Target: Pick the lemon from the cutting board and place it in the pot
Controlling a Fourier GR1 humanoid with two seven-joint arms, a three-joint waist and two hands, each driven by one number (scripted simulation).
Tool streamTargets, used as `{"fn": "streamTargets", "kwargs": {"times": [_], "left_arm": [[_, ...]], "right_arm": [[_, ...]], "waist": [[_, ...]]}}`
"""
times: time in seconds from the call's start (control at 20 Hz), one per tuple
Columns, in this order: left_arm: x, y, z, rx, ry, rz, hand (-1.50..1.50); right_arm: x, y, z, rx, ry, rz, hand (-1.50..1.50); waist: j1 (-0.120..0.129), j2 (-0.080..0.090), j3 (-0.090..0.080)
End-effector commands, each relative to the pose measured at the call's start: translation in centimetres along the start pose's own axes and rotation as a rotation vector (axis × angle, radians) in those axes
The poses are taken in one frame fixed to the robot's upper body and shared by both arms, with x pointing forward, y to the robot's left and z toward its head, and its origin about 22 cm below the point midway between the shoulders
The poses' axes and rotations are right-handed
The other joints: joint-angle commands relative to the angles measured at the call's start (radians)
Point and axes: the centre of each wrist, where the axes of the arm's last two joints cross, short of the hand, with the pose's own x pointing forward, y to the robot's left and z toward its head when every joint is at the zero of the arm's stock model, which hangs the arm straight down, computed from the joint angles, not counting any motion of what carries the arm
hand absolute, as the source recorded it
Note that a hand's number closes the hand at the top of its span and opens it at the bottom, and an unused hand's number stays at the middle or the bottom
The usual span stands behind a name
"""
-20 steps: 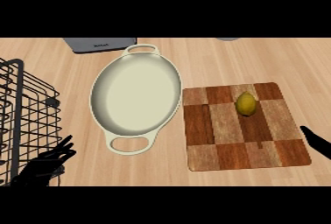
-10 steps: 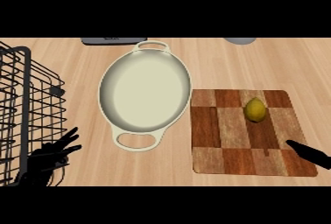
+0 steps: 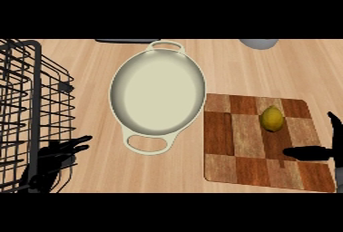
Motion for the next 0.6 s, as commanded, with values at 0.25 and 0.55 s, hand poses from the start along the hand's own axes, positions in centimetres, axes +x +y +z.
{"fn": "streamTargets", "kwargs": {"times": [0.25,0.55], "left_arm": [[5.9,1.5,-0.3,0.099,-0.26,-0.261,0.0],[6.4,2.3,-0.7,0.104,-0.269,-0.272,0.0]], "right_arm": [[7.6,-0.6,0.3,0.236,0.153,0.121,-1.5],[10.4,-0.1,-0.3,0.272,0.19,0.177,-1.5]], "waist": [[0.002,-0.019,-0.012],[-0.004,-0.014,-0.012]]}}
